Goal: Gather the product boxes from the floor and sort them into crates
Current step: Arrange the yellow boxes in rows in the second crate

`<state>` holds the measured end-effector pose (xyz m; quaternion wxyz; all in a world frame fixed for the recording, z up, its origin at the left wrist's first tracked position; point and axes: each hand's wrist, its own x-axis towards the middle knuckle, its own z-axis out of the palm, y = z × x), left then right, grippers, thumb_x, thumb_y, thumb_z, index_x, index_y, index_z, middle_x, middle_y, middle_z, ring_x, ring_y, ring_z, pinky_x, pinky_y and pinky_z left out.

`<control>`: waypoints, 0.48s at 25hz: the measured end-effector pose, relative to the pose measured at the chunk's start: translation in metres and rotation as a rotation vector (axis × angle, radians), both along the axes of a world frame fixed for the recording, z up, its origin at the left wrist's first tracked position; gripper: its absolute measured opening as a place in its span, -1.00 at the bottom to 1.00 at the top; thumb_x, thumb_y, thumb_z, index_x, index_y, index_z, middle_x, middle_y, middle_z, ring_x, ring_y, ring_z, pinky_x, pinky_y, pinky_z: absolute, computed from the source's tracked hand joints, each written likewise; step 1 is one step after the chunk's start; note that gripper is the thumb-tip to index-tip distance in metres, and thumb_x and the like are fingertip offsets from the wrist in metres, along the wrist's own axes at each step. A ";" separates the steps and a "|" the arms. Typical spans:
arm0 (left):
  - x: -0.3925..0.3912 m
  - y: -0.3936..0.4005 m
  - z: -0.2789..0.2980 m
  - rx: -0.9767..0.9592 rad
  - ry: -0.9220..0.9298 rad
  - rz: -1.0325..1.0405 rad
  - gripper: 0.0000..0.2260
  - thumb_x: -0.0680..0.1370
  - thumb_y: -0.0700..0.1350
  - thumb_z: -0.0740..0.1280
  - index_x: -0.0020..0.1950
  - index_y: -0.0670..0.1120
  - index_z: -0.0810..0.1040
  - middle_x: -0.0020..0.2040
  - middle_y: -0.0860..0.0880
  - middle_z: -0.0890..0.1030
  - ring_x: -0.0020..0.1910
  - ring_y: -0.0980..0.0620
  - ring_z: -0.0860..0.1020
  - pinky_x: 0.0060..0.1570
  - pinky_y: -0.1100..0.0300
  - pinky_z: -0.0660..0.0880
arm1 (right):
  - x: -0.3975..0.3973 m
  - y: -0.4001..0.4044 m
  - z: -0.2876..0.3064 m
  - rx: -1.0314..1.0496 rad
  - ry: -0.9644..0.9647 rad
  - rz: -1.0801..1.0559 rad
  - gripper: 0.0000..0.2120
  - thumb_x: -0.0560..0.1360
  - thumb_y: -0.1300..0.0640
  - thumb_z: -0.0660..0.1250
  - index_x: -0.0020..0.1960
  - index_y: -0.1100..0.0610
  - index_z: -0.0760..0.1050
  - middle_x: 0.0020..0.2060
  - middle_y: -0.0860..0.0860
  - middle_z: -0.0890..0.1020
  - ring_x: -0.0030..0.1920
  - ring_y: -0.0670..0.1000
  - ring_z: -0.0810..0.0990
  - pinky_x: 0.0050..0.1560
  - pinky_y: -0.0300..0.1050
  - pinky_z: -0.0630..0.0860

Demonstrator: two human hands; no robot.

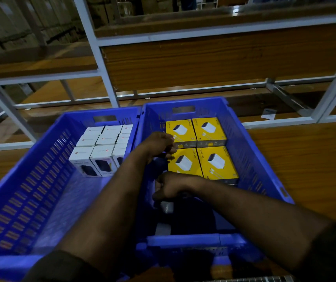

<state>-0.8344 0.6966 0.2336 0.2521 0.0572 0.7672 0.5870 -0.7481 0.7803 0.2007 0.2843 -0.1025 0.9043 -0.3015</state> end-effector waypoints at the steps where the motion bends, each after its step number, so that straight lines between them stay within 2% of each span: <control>1: 0.000 0.001 0.000 -0.014 0.007 -0.013 -0.75 0.68 -0.21 0.18 0.32 -0.28 0.37 -0.14 -0.24 0.54 -0.35 -0.06 0.51 -0.42 0.21 0.52 | -0.001 0.004 0.005 0.003 -0.018 -0.022 -0.84 0.42 0.06 0.43 -0.06 0.12 0.58 -0.18 0.08 0.64 -0.20 0.07 0.59 -0.24 -0.09 0.52; 4: -0.004 0.001 -0.003 -0.042 0.034 -0.021 -0.79 0.67 -0.16 0.22 0.25 -0.23 0.45 -0.08 -0.24 0.57 -0.30 -0.02 0.56 -0.37 0.20 0.54 | -0.002 0.027 0.026 -0.129 -0.009 -0.180 -0.98 0.45 0.24 0.37 -0.16 0.18 0.56 -0.42 0.00 0.51 -0.46 -0.06 0.42 -0.47 -0.26 0.33; 6: -0.008 0.003 -0.006 -0.050 0.030 0.001 -0.81 0.65 -0.08 0.27 0.12 -0.20 0.51 -0.06 -0.22 0.59 -0.25 -0.01 0.57 -0.35 0.19 0.54 | -0.008 0.049 0.037 -0.308 -0.007 -0.410 -0.86 0.48 0.31 0.28 -0.22 0.15 0.48 -0.53 -0.04 0.42 -0.60 -0.12 0.33 -0.60 -0.35 0.21; 7: -0.008 0.003 -0.006 -0.058 0.011 0.009 -0.77 0.63 -0.03 0.29 0.07 -0.20 0.53 -0.06 -0.20 0.59 -0.26 -0.01 0.57 -0.39 0.21 0.52 | -0.012 0.060 0.040 -0.375 0.002 -0.510 -0.86 0.50 0.32 0.25 -0.20 0.14 0.47 -0.50 -0.03 0.42 -0.58 -0.12 0.33 -0.62 -0.36 0.19; 9: -0.008 0.005 -0.006 -0.086 -0.024 0.035 -0.65 0.57 0.12 0.36 -0.01 -0.20 0.57 -0.08 -0.17 0.62 -0.25 -0.01 0.59 -0.35 0.20 0.46 | -0.020 0.077 0.042 -0.461 0.033 -0.669 -0.86 0.49 0.33 0.21 -0.14 0.14 0.49 -0.38 0.00 0.45 -0.41 -0.05 0.37 -0.49 -0.29 0.27; 10: -0.009 0.005 -0.006 -0.107 -0.034 0.039 -0.53 0.49 0.22 0.41 0.01 -0.21 0.61 -0.07 -0.19 0.63 -0.21 -0.04 0.60 -0.27 0.16 0.48 | -0.025 0.083 0.043 -0.496 0.047 -0.717 -0.84 0.47 0.34 0.20 -0.15 0.14 0.50 -0.34 0.01 0.46 -0.34 -0.02 0.37 -0.40 -0.24 0.30; 12: -0.013 0.003 -0.012 -0.125 -0.059 0.007 -0.19 0.20 0.40 0.52 0.13 -0.25 0.63 0.00 -0.32 0.62 -0.07 -0.16 0.62 -0.04 -0.06 0.56 | -0.033 0.091 0.039 -0.557 0.077 -0.772 -0.79 0.46 0.37 0.18 -0.17 0.12 0.51 -0.29 0.02 0.47 -0.28 -0.01 0.37 -0.30 -0.17 0.32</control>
